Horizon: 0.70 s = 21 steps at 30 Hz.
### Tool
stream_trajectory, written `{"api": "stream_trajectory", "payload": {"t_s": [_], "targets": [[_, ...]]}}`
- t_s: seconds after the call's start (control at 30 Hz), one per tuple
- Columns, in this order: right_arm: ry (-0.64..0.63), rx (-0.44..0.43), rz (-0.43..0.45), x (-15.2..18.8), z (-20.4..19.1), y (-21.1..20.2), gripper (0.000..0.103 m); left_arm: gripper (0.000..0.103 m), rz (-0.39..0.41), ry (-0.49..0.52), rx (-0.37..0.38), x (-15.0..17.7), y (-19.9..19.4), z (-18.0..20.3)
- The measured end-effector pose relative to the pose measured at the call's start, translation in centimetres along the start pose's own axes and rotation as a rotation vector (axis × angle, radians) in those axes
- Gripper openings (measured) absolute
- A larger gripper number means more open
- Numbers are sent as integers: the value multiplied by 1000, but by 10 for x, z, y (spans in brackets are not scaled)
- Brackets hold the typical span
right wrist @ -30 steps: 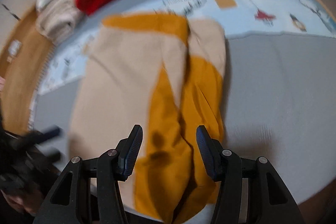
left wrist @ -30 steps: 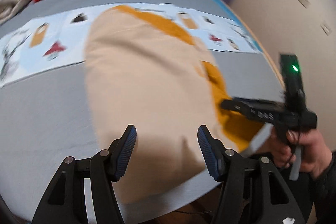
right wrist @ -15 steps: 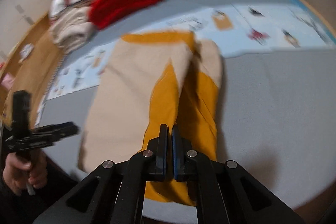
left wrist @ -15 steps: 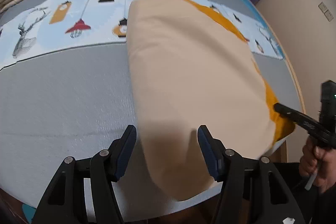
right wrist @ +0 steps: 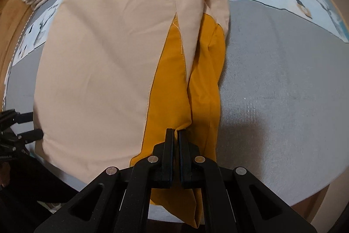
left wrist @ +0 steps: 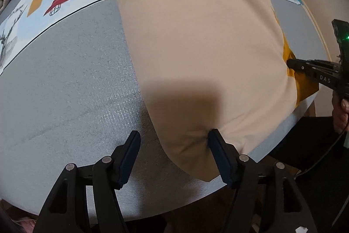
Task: Fold large clothes
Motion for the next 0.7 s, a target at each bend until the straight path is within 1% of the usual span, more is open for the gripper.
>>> {"api": "stream_trajectory", "payload": {"t_s": [0.17,0.33,0.43,0.5,0.53,0.6,0.63,0.67,0.7], "targets": [[-37,3,-1,6,1,0,5,64,-3,18,-2,-3,2,-2],[-48,-15,-5,13,2,-5,5,68,0,21,-9,-3,4,-2],[-52,-13,-30,18,6,0,5,68,-4,-2,38,-8,2,-1],[-61,-5,-49,24,10,2,5,68,0,-21,87,-11,-3,-1],[-62,-4,-55,26,11,2,5,68,14,-38,126,-15,-8,-1],[-58,11,-72,30,18,3,5,66,45,-69,167,-23,-16,-6],[-47,32,-84,32,24,4,5,66,65,-95,185,-28,-20,-10],[-36,36,-85,32,28,3,5,66,83,-128,196,-34,-23,-16],[-20,30,-65,28,31,-3,6,66,99,-169,198,-40,-24,-25]]}}
Point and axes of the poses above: each gripper's, at about its wrist camera, not at the fingertips, and y roughly the way its jaws point, z to its right, x to its underside, the point moved 10 cm from there along y, roughly the way its jaws point, and after that the axes turned 7 degrees about -x, right-handed, at the moved point
